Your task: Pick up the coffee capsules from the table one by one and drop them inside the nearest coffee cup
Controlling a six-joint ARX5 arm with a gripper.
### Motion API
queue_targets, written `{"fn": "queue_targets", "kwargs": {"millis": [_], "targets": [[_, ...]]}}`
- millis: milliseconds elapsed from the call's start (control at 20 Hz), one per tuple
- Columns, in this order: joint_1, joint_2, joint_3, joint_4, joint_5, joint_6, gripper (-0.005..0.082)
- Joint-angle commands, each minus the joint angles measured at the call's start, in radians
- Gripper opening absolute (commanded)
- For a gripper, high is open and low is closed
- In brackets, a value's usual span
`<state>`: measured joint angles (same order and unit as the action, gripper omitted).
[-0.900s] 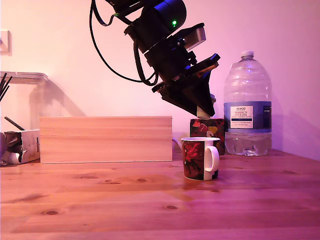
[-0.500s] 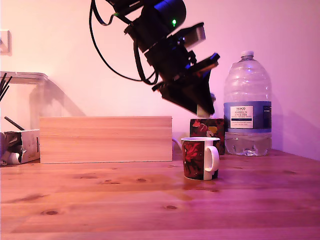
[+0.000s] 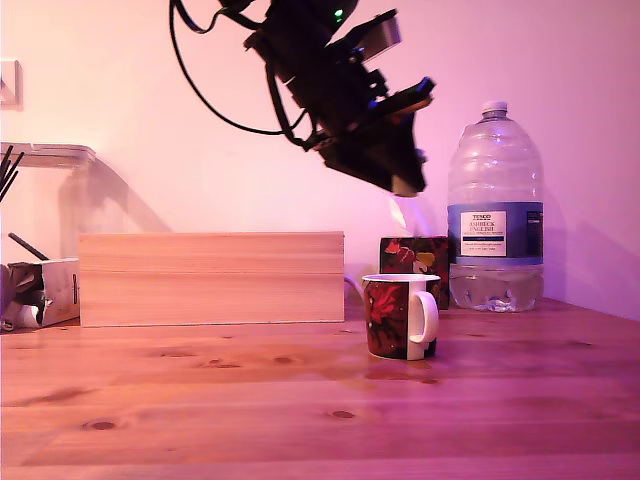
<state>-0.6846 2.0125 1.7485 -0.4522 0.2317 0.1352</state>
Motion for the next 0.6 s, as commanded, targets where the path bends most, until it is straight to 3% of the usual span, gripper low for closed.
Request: {"fn": "queue_targets", "kwargs": {"millis": [0,200,550], "targets": [[0.004,0.005,0.004,-0.006,-0.005,-0.003,0.0183],[0.009,0.061,0.067,-0.087,-0.01,-0.003,0.0184],[0.007,0.253,0.354,-0.325,-0.045,0.015,0.0184]]}}
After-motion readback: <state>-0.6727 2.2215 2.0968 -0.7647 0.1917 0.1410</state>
